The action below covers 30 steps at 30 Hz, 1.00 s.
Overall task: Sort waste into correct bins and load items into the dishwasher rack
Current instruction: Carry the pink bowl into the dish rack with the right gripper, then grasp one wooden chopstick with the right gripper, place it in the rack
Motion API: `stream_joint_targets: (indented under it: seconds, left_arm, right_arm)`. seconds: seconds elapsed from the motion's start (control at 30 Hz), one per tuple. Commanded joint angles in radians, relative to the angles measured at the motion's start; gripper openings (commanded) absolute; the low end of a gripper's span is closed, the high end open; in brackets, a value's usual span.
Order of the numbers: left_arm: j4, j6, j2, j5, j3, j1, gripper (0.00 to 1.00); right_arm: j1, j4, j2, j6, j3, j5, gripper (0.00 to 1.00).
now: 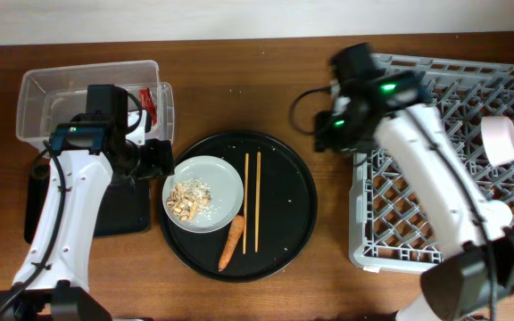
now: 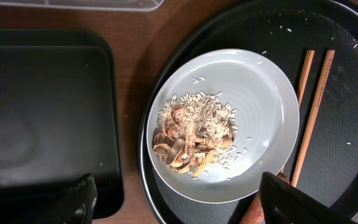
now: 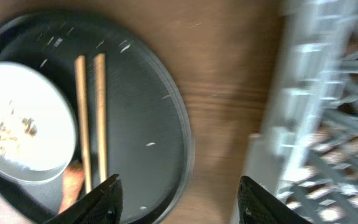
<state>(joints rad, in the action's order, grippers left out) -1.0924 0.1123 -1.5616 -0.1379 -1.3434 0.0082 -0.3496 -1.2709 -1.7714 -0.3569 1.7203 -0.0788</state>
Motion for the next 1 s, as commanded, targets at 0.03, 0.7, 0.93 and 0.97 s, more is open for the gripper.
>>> stream_joint_targets:
  seconds: [0.03,0.7,0.93,0.97]
  left_arm:
    - [-0.002,-0.009,0.012,0.008,0.0,0.006,0.83]
    - [-0.002,-0.009,0.012,0.008,0.0,0.006,0.84]
    - [-0.002,-0.009,0.012,0.008,0.0,0.006,0.84]
    - [-0.002,-0.009,0.012,0.008,0.0,0.006,0.84]
  right_arm:
    - [-0.195,0.046,-0.126,-0.125,-0.006,-0.015,0.59]
    - [-0.338,0.172,-0.45,-0.256,-0.029,0.016,0.5]
    - [-0.338,0.254,-0.452,-0.288,-0.156,0.026,0.47]
    - [-0.337,0.255,-0.452,-0.288,-0.167,0.027,0.4]
